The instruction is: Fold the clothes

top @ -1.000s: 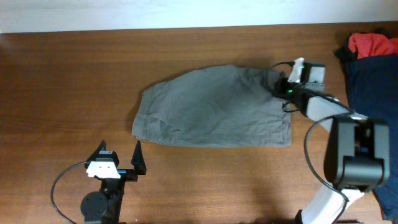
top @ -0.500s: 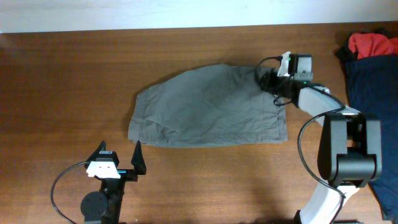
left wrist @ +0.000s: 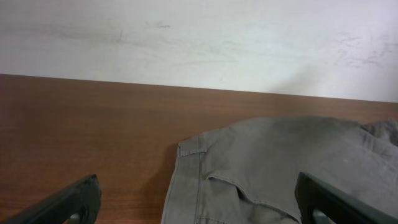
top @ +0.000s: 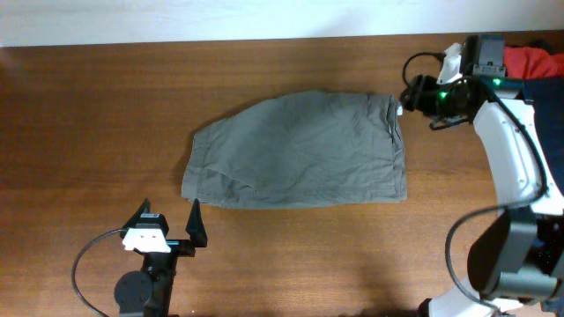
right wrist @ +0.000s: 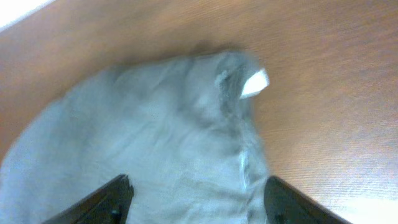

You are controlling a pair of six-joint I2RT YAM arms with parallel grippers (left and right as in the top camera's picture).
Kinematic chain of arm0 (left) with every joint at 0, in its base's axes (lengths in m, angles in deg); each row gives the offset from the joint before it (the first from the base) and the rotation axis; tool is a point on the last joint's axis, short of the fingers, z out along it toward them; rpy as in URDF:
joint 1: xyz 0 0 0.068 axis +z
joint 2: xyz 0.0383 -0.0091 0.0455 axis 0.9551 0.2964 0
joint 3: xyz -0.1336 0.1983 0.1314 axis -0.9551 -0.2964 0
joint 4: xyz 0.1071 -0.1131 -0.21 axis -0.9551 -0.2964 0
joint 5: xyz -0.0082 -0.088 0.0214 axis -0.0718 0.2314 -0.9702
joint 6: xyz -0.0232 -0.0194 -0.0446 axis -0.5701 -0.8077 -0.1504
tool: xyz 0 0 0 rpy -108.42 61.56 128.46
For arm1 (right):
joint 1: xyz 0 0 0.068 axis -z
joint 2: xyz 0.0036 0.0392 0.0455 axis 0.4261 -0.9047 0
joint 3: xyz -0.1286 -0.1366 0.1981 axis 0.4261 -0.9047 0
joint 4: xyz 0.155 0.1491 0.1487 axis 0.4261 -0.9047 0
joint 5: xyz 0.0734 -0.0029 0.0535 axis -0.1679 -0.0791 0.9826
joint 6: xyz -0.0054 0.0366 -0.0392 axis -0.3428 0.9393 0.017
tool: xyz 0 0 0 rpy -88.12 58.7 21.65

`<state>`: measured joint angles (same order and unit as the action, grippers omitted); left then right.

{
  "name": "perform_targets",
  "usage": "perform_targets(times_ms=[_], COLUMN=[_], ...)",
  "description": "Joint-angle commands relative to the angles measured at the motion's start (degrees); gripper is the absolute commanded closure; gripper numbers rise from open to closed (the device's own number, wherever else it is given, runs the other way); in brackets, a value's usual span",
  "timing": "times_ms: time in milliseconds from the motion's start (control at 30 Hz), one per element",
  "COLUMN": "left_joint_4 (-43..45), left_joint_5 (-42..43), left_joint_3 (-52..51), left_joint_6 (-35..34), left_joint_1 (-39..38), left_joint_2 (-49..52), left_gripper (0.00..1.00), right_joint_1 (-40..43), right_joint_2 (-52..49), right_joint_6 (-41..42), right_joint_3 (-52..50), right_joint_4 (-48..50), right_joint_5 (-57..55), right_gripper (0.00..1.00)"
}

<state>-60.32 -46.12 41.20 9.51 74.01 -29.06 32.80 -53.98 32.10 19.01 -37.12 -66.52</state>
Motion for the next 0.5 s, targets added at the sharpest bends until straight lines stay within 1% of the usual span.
perform_targets(times_ms=[0, 33, 133, 200, 233, 300, 333, 400, 467], left_joint_4=[0.09, 0.09, 0.09, 0.09, 0.09, 0.09, 0.09, 0.09, 0.09], left_joint_5=[-0.42, -0.42, -0.44, -0.44, -0.42, -0.42, -0.42, -0.42, -0.42], left_joint_3=[-0.44, -0.44, -0.44, -0.44, -0.44, -0.44, -0.44, -0.44, -0.44], left_joint_6=[0.92, 0.92, 0.92, 0.92, 0.92, 0.92, 0.92, 0.92, 0.92], left_joint_1=[-0.24, -0.24, -0.24, -0.24, -0.24, -0.24, -0.24, -0.24, -0.24], left_joint_2=[-0.44, -0.44, -0.44, -0.44, -0.44, -0.44, -0.44, -0.44, -0.44], left_gripper=[0.01, 0.01, 0.01, 0.01, 0.01, 0.01, 0.01, 0.01, 0.01], right_joint_1=[-4.04, -5.40, -9.38, -12.92, -14.01, -17.16, -19.21, -21.59, -23.06], right_joint_2=[0.02, -0.13, -0.42, -0.66, -0.72, -0.90, -0.94, -0.96, -0.96], right_joint_6=[-5.46, -5.49, -5.46, -4.42, -3.45, 0.09, 2.14, 4.50, 7.28], right_joint_3=[-0.24, -0.94, -4.35, -8.26, -9.44, -12.39, -14.34, -16.46, -18.03], right_joint_4=[-6.19, -8.00, -8.26, -4.15, -2.64, 2.05, 5.57, 9.51, 11.56], right_joint_5=[8.04, 8.17, 7.96, 8.20, 8.39, 8.33, 8.24, 8.13, 6.84], right_gripper=[0.11, 0.06, 0.06, 0.07, 0.13, 0.40, 0.51, 0.60, 0.68])
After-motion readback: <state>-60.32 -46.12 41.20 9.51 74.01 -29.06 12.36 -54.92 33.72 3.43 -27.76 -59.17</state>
